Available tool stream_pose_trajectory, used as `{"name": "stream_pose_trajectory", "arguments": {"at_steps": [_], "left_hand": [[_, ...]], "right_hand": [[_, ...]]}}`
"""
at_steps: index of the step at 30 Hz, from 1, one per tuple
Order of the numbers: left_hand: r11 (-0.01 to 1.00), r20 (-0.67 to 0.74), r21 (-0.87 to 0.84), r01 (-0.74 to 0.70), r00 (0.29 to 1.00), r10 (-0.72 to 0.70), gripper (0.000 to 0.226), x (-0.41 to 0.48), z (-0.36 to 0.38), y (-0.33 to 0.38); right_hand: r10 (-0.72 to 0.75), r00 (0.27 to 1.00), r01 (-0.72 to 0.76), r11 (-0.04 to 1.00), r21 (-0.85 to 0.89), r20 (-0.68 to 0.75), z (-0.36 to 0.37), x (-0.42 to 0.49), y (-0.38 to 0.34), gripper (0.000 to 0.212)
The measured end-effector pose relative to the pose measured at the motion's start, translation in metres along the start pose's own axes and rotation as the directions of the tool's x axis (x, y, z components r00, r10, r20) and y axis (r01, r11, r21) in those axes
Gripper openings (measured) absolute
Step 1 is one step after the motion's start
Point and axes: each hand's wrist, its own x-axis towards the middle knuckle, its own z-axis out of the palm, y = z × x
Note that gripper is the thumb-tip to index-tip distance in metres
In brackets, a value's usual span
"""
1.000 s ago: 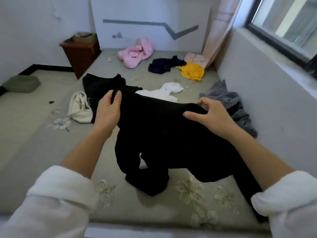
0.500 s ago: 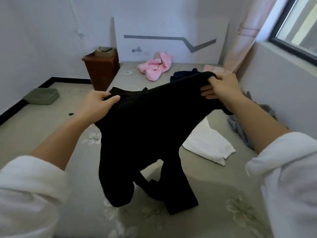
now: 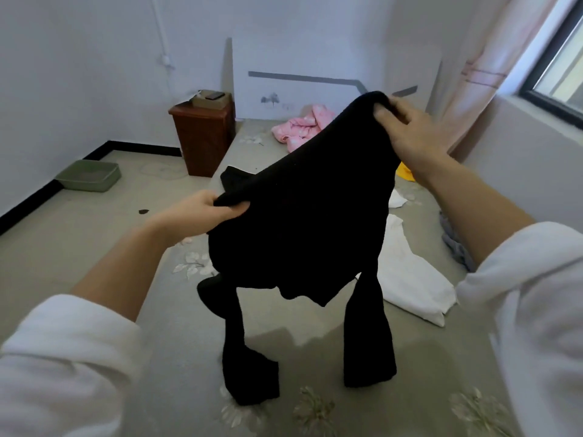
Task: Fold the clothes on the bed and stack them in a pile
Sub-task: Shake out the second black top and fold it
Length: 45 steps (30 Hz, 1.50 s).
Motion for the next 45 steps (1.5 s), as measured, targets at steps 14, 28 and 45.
{"name": "stream_pose_trajectory", "arguments": {"at_steps": [14,28,45], "left_hand": [[0.661,-0.076,-0.75,0.007,0.992,-0.096,0.038,0.028,0.055,0.101],[0.545,-0.141,-0.837,-0.057,0.983,-0.115,0.043,0.027,0.008,0.096],[0.855,0.186,-0.509,0.101,0.983,-0.005,0.03,0.035,0.149,0.063]], "right_hand": [[0.323,0.644,-0.4,0.915,-0.053,0.693,0.016,-0.07,0.046,0.054],[0.377,0.855,-0.435,0.896,0.095,0.357,0.001,-0.059,0.043,0.025],[0.334,0.72,-0.576,0.777,0.254,0.609,-0.004,-0.045,0.038,0.035]]}}
